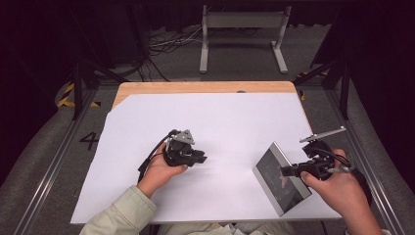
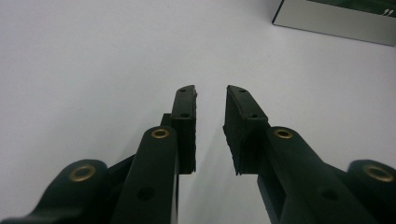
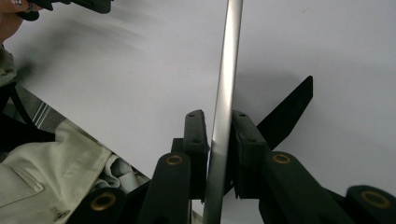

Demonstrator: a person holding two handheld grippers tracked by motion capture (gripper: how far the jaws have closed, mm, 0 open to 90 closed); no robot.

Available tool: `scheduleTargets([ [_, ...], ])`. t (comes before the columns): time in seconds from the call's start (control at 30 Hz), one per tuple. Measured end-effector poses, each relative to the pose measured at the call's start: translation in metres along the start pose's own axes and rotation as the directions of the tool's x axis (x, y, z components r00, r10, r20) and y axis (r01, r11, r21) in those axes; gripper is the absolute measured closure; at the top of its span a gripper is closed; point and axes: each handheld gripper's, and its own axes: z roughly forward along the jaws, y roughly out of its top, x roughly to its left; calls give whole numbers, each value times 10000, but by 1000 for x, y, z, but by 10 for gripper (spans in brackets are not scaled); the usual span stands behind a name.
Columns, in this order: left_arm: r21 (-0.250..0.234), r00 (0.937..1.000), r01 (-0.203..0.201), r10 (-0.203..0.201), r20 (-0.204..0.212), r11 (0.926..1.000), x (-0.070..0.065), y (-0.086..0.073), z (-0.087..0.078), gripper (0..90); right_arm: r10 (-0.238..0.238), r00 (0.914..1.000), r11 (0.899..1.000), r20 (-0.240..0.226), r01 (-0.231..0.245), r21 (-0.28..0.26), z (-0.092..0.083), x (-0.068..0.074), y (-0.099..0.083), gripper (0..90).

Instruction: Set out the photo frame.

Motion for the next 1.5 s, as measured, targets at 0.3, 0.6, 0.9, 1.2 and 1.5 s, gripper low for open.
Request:
scheduleTargets([
  [0.3, -24, 10000, 17, -17, -3, 10000, 0, 0, 0, 745, 336, 9982, 9994, 487, -329, -141, -5, -1, 1, 838],
  [0.6, -86, 9999, 136, -137, -90, 9999, 1, -3, -5, 745, 115, 9992, 9998, 387, -108, -185, -6, -2, 10, 841],
  [0.9, -204, 9974, 412, -423, -584, 9989, 4, -17, -19, 744, -749, 9969, 9971, 232, 752, -116, -4, 2, 33, 840],
  [1.2, -428, 9908, 913, -950, -961, 9949, 6, -31, -33, 744, -1424, 9897, 9897, 162, 1426, -97, -2, 6, 58, 841],
  [1.5, -441, 9843, 1144, -1192, -1303, 9925, 6, -41, -43, 744, -2433, 9698, 9699, 152, 2431, 149, 5, 13, 80, 841],
])
